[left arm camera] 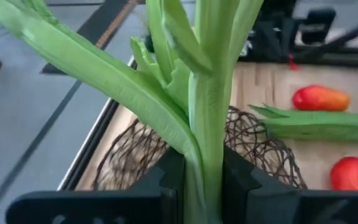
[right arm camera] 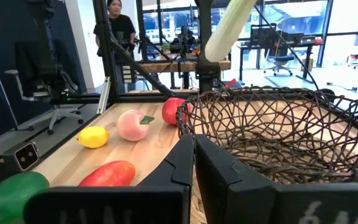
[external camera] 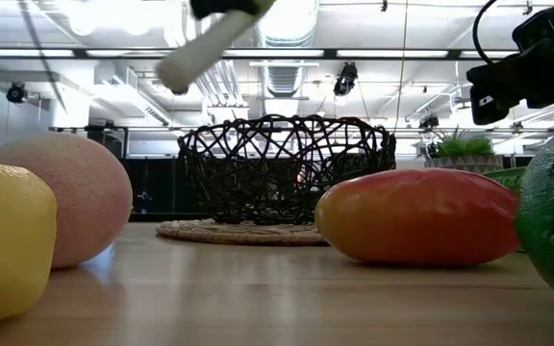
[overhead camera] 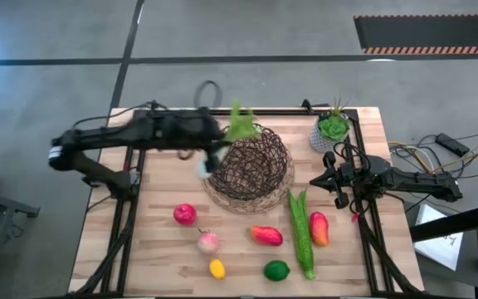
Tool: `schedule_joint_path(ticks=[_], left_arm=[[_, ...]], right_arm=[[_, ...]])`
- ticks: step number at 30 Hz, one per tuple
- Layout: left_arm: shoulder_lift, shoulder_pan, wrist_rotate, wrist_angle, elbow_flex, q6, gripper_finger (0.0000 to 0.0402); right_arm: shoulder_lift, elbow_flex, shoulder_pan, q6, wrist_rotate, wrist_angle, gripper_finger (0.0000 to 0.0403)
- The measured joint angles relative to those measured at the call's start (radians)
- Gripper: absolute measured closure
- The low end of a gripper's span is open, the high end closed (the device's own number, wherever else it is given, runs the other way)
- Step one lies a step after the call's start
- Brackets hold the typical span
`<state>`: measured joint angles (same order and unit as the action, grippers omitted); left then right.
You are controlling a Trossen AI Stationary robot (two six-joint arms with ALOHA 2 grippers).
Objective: Build produce basket
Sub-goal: Put the green celery into the black mesh basket
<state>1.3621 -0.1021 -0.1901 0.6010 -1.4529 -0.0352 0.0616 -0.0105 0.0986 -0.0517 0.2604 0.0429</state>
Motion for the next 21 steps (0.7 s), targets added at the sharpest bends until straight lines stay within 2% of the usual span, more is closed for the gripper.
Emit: schedule_joint_path(ticks=[6,13,21], left_arm=[[0.280,-0.006,0.016,0.057,-0.212,-0.059,0.0364],[0.549,-0.048,0.061,0.295,-0.426,-0.058,0.0364],[0.708,-0.075,0.062,0.333,-0.490,-0.053,0.0357]], right_arm=[[0.000,0.000,0.000,0.000,0.000,0.000,0.0394],[0.000,0.000,0.000,0.000,0.000,0.000,0.0394],[0.000,0.000,0.000,0.000,0.000,0.000,0.0394]])
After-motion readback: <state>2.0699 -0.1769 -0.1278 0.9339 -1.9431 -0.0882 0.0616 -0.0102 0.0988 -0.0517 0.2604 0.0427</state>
